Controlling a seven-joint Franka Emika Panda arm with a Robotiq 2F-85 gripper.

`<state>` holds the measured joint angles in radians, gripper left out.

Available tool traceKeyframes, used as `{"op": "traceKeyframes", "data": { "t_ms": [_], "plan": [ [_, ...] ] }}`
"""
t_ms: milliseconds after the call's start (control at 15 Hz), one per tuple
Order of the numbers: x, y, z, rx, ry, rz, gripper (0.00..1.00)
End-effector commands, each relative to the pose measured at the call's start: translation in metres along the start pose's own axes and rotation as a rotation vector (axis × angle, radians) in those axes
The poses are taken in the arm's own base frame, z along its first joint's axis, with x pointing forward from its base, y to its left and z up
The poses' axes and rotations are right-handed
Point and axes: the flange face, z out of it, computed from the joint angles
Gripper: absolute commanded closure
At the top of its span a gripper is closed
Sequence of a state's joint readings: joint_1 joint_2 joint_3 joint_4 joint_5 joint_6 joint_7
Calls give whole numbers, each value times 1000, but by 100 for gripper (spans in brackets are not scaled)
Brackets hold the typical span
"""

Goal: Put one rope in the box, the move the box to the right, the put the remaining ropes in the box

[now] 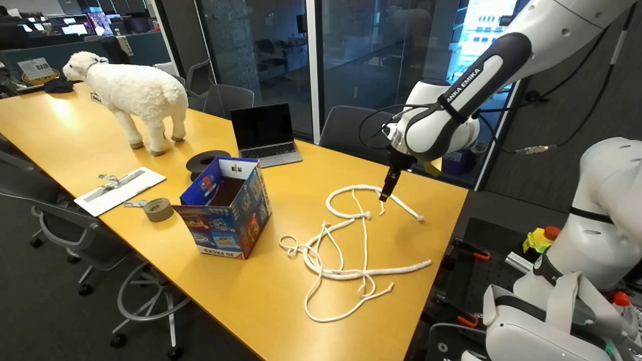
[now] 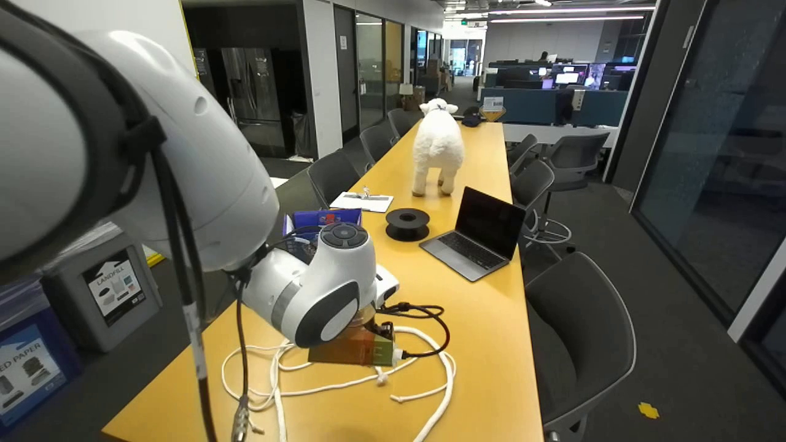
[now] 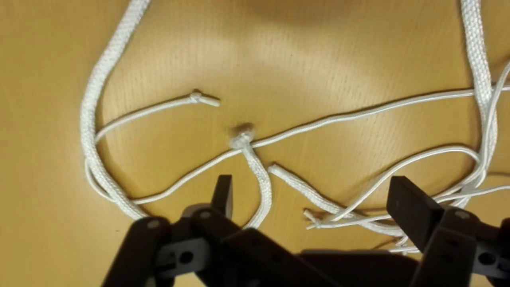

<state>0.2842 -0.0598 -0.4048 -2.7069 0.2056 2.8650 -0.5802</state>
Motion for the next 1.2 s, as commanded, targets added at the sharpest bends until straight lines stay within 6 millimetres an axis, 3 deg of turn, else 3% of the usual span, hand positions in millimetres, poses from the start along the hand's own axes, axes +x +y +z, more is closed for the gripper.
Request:
{"op": "traceKeyframes", "data": {
  "t_ms": [0,267,733,1000,1133],
  "plan": [
    [32,1,-8,93,7,-154,0],
    [47,47,33,100,-53,-248,0],
    [51,131,133,-13,-145,-101,0],
    [75,174,189,-123,-162,-72,0],
    [88,196,203,-174,-177,-63,0]
  ]
}}
